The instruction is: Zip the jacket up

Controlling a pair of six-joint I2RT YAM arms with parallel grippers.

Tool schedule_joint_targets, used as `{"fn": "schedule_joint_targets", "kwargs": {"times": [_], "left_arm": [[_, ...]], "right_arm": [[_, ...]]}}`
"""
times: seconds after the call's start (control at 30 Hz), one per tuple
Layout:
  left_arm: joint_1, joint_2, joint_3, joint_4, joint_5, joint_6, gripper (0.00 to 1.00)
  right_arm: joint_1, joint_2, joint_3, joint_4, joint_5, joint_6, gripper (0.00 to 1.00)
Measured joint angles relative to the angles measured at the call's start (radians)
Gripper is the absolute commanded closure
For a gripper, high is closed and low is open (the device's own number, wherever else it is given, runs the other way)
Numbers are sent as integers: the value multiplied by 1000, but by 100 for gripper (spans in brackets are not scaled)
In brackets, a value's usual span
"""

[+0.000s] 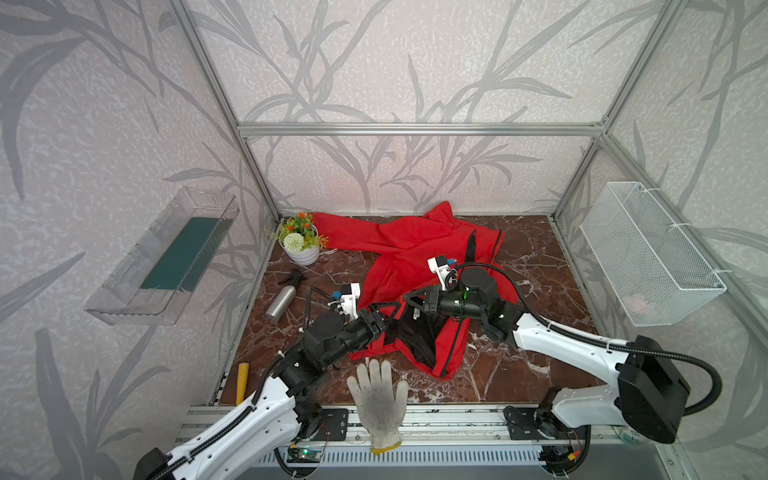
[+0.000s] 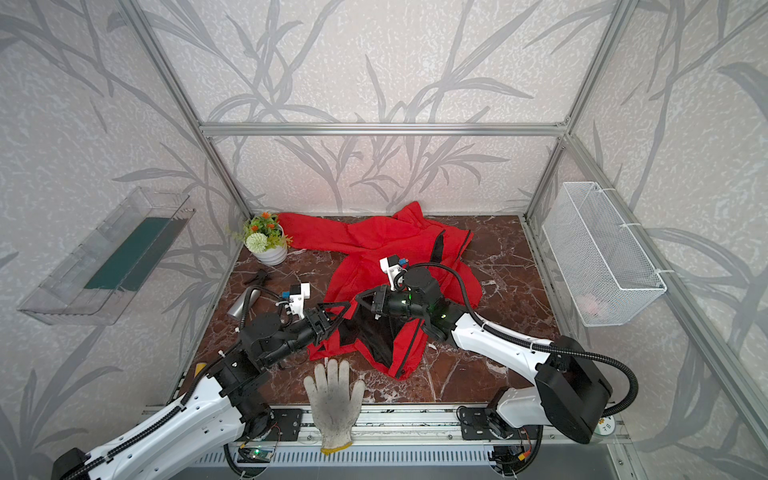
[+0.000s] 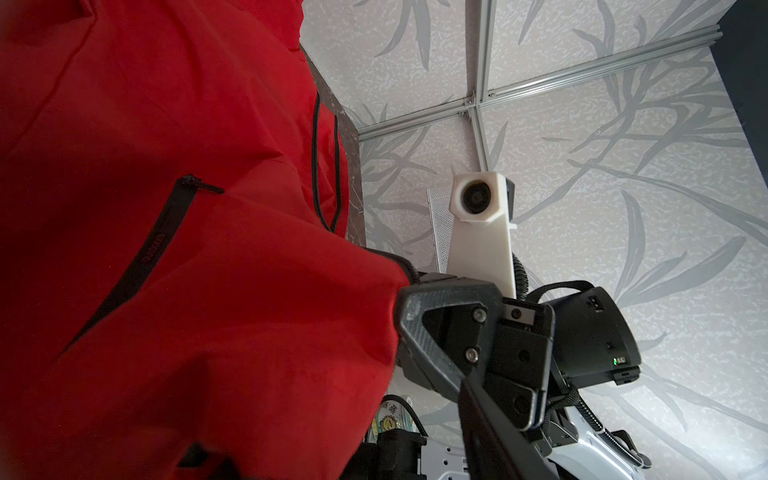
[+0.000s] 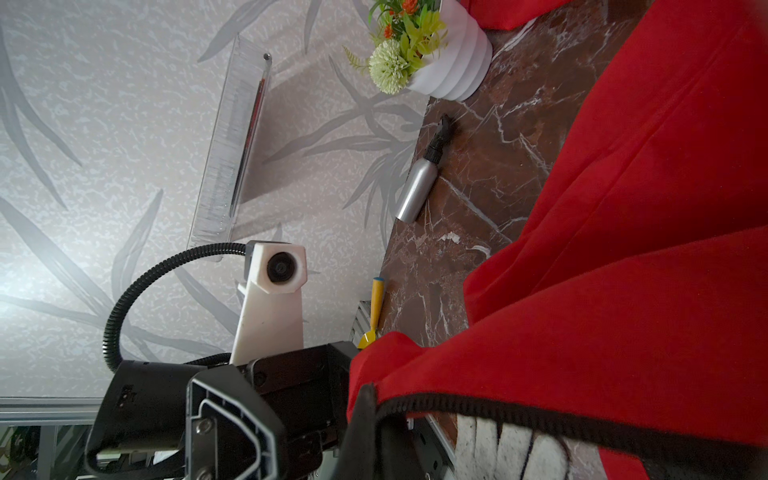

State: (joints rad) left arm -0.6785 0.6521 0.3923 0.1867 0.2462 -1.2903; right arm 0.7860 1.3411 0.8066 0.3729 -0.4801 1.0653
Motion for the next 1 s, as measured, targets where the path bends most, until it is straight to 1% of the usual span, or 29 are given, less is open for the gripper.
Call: {"fn": "schedule_joint_targets", "kwargs": {"times": [0.1,0.13,0.3,0.37,0.4,0.53,0.7,0.83,1.0], "left_arm": [[31,9,0,1,19,-1,49],[41,11,0,1,23,-1,54],[74,18,0,3,47,0,87],[77,22,0,5,53,0,98],[77,24,0,7,56,-2,100],[78,24,0,8,64,-5,100],[78,24,0,8,70,-12,100],[79,23,0,8,71,-19,100],[79,23,0,8,74,-23,100]], "right_arm": [[-8,-30,-4,-3,1,-3,100],[-10,-39,-6,-4,1,-4,100],[-20,-74,-24,-5,3,-6,100],[-21,-73,-25,0,-1,-5,100],[-21,-72,-26,8,-5,-3,100],[-21,-56,-26,72,-34,8,100],[-21,16,-21,178,-79,34,100],[-21,63,-8,207,-89,42,100],[-21,86,-3,206,-85,40,100]]}}
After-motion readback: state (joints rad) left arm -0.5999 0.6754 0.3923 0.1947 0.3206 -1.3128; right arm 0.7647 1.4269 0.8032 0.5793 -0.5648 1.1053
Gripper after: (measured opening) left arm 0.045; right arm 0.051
